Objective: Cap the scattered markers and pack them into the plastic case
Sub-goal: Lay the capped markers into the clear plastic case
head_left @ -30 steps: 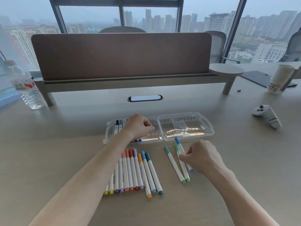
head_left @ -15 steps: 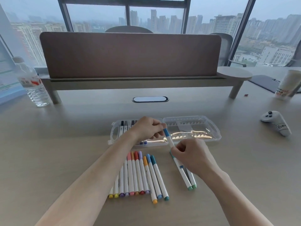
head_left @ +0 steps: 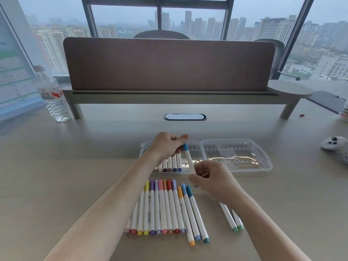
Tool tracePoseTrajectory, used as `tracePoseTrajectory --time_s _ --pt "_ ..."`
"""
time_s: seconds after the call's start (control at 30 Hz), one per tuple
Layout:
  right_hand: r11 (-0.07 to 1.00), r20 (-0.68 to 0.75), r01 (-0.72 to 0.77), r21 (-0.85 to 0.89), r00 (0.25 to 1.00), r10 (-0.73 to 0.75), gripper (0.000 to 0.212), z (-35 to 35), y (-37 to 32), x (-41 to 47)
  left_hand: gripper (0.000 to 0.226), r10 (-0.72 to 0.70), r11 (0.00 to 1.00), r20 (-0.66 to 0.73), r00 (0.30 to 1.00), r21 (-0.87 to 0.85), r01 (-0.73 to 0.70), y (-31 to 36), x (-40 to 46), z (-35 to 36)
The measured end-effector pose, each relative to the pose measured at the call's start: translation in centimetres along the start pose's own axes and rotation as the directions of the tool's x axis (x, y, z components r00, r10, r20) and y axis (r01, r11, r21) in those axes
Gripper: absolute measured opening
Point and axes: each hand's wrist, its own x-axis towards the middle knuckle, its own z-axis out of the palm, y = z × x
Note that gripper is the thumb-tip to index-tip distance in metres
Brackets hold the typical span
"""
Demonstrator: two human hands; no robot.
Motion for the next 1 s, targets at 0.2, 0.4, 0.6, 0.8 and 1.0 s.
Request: tracePoseTrajectory --time_s 0.2,0.4,0.6,0.8,1.0 --pt "1.000 0.013 0.015 -0.016 1.000 -0.015 0.007 0.7 0.3 1.6 0.026 0.008 0.993 0.031 0.999 -0.120 -0.004 -0.8 1.5 -0.8" --pt "0.997 0.007 -0.050 0.066 0.999 0.050 0.015 1.1 0.3 2.4 0.009 -0.004 0.963 0.024 1.000 -0.269 0.011 -1.0 2.4 -1.2" --pt "0.997 -0.115 -0.004 -0.073 0.993 -0.004 0.019 1.4 -0.3 3.5 0.012 -0.015 0.990 -0.104 0.994 -0.142 0.000 -1.7 4.4 -0.9" --pt "0.957 -0.135 -0.010 -0.289 0.990 -0.031 0.040 2.4 -0.7 6.1 0.020 0.050 0.986 -0.153 0.987 0.168 -0.024 -1.6 6.9 -0.3" --pt "0.886 -0.100 -0.036 -0.461 0.995 -0.012 0.026 2.9 -0.2 7.1 0.022 0.010 0.907 -0.085 0.996 0.421 0.026 -2.7 8.2 0.1"
